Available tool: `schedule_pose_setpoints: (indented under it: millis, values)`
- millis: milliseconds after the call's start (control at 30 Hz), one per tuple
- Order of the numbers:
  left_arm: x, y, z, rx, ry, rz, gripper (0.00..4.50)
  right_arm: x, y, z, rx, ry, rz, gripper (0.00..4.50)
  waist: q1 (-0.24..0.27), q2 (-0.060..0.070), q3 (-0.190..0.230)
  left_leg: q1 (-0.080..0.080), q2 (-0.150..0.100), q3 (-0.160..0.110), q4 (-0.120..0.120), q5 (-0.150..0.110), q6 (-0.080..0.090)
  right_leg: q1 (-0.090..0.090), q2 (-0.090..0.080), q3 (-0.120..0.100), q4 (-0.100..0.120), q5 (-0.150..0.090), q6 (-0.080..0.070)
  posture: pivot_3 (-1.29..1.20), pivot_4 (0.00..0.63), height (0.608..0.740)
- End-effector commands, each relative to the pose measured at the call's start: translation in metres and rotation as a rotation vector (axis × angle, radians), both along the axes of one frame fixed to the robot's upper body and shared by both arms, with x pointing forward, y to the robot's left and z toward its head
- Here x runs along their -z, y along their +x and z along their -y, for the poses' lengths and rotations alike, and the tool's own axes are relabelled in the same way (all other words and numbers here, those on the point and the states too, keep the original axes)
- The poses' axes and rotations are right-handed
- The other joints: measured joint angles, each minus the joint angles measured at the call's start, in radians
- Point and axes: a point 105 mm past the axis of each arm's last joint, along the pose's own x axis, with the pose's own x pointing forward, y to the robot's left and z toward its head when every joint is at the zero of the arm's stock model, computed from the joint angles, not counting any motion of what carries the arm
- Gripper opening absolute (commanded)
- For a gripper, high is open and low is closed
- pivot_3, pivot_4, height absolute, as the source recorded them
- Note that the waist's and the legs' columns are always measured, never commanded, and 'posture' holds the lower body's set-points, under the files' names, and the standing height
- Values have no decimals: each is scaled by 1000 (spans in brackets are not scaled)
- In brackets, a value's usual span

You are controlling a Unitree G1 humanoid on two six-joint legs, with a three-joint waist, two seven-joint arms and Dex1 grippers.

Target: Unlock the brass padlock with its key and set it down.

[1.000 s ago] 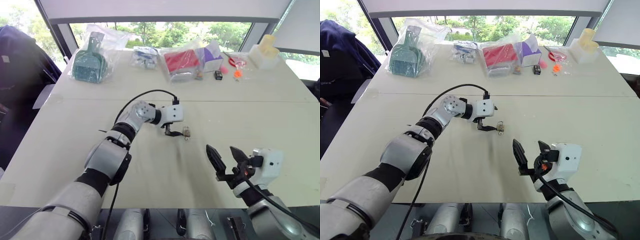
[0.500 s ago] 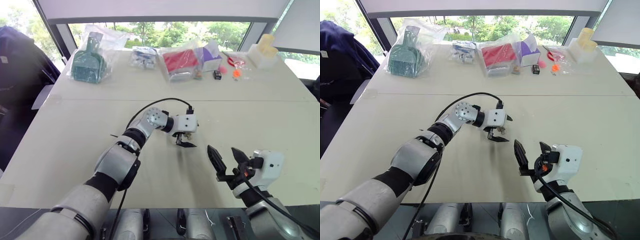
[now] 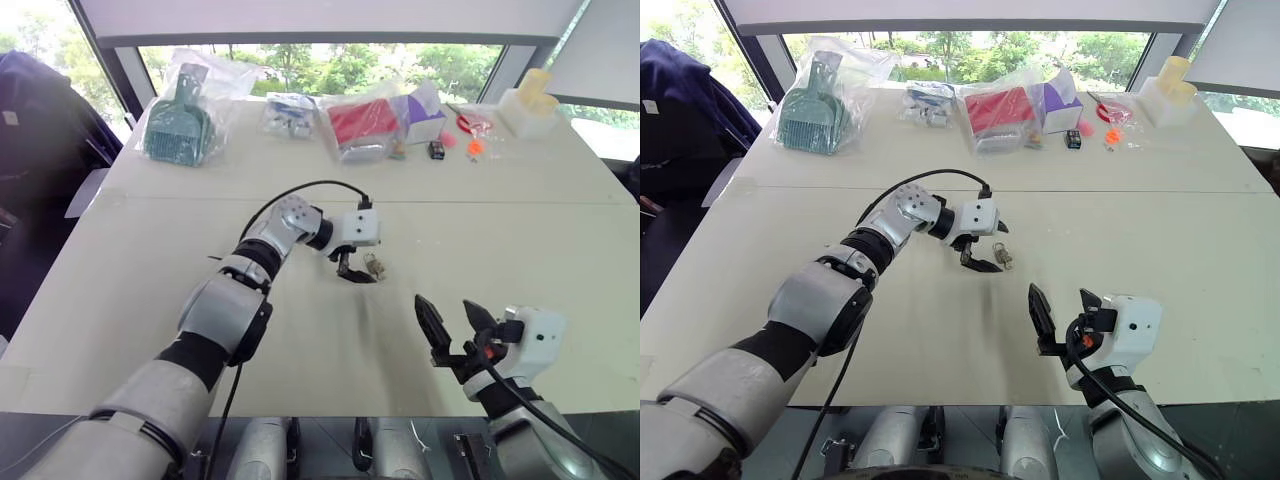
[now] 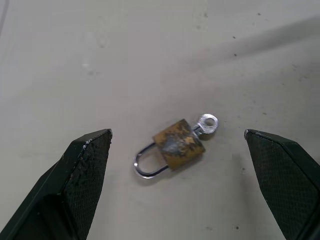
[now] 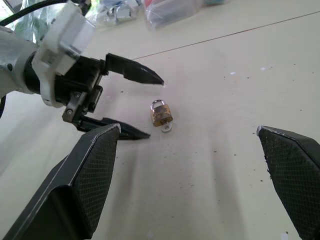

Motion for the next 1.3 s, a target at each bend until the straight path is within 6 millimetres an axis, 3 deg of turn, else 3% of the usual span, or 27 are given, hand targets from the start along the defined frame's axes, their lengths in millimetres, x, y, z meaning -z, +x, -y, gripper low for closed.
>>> schedule_pose_setpoints:
  millis: [33, 133, 167, 233, 400, 700, 967, 1100, 1167, 1300]
  values:
    - [9, -1, 2, 5, 74, 29, 4426, -8, -5, 0, 6, -6, 27, 4500, 0, 0, 0, 0, 0, 0, 0, 0, 0, 0, 0, 0, 0, 0, 0, 0, 150, 735]
    - [15, -1, 2, 2, 114, 31, 4426, -6, -9, 1, 21, -10, 18, 4500, 2, 0, -1, 0, 0, 0, 0, 0, 0, 1, 0, 0, 0, 0, 0, 0, 150, 735]
    - [16, -3, 1, 8, 126, 19, 4182, -6, -9, 2, 28, -8, 18, 4500, 1, -1, -2, 0, 0, 0, 0, 0, 0, 1, 0, 0, 0, 0, 0, 0, 150, 735]
    - [17, -6, -1, 32, 144, -5, 3640, -6, -10, 3, 41, -4, 21, 4500, 1, -1, -4, 1, 0, 0, 0, 0, 0, 1, 0, 0, 0, 0, 0, 0, 150, 735]
    - [22, -15, -10, 106, 182, -61, 1732, -6, -7, 4, 53, 2, 27, 4500, -2, -1, -5, 1, 0, 0, 0, 0, 0, 1, 0, 0, 0, 0, 0, 0, 150, 735]
    - [20, -18, -21, 128, 163, -119, 1692, -7, 5, 7, 47, 3, 51, 4500, -3, -1, -5, 1, 1, 0, 0, 0, 0, 0, 0, 0, 0, 0, 0, 0, 150, 735]
    - [1, -7, -18, 29, -15, -136, 1692, -10, 7, 8, 41, 3, 60, 4500, -3, -1, -5, 0, 1, 0, 0, 0, 0, 0, 0, 0, 0, 0, 0, 0, 150, 735]
    - [20, 3, -28, -76, 74, -80, 1692, -8, 10, 9, 26, 1, 57, 4500, -1, -1, -5, 0, 0, 0, 0, 0, 0, 0, 0, 0, 0, 0, 0, 0, 150, 735]
    - [28, 5, -33, -148, 96, -139, 1692, -9, 13, 9, 23, 1, 64, 4500, 0, -2, -6, 1, 0, 0, 0, 0, 0, 1, 0, 0, 0, 0, 0, 0, 150, 735]
    - [27, 5, -27, -228, 32, -247, 1692, -10, 17, 9, 17, 3, 70, 4500, -1, 0, -13, 3, 1, -1, 1, 0, 0, 3, 0, 0, 0, 0, 0, 0, 150, 735]
